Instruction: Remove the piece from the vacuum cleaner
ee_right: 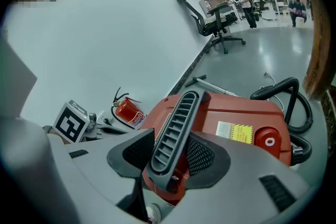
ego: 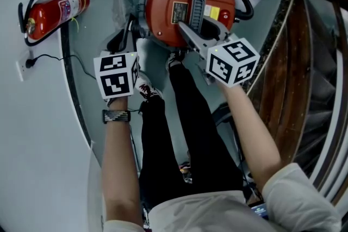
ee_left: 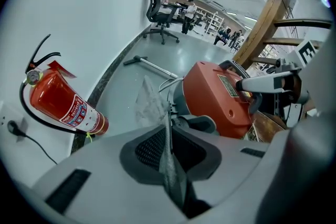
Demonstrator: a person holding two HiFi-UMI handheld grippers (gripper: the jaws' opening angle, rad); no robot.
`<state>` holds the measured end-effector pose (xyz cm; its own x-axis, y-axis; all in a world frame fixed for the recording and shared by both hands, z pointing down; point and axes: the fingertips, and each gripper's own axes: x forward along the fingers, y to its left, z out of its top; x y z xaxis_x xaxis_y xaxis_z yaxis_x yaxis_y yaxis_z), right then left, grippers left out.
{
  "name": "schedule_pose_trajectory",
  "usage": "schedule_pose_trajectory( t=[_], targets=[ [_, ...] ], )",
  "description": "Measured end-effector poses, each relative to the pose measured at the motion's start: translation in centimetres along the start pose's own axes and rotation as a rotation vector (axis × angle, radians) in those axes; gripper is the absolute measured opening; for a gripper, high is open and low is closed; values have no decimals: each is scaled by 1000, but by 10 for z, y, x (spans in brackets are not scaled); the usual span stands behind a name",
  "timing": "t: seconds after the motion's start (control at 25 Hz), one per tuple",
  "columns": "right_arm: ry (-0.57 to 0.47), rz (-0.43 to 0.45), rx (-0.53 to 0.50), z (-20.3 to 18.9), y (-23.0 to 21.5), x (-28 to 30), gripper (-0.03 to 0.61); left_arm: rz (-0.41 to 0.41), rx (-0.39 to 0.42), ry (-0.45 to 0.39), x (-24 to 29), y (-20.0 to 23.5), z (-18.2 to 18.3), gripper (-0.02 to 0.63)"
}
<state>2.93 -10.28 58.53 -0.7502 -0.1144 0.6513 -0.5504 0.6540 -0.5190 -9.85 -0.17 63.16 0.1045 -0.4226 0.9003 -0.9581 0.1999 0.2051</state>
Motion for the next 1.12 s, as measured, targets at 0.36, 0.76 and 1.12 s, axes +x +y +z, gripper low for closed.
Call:
schedule_pose_trajectory(
  t=[0.36,0.76,1.12],
  targets=[
    [-3,1,-3,0,1,0,184,10,-62,-22,-2,11,-2,37],
    [-10,-1,-4,1,1,0,184,24,-41,-23,-2,12,-2,37],
    [-12,0,-6,1,1,0,184,36,-51,-24,-4,16,-2,37]
  ],
)
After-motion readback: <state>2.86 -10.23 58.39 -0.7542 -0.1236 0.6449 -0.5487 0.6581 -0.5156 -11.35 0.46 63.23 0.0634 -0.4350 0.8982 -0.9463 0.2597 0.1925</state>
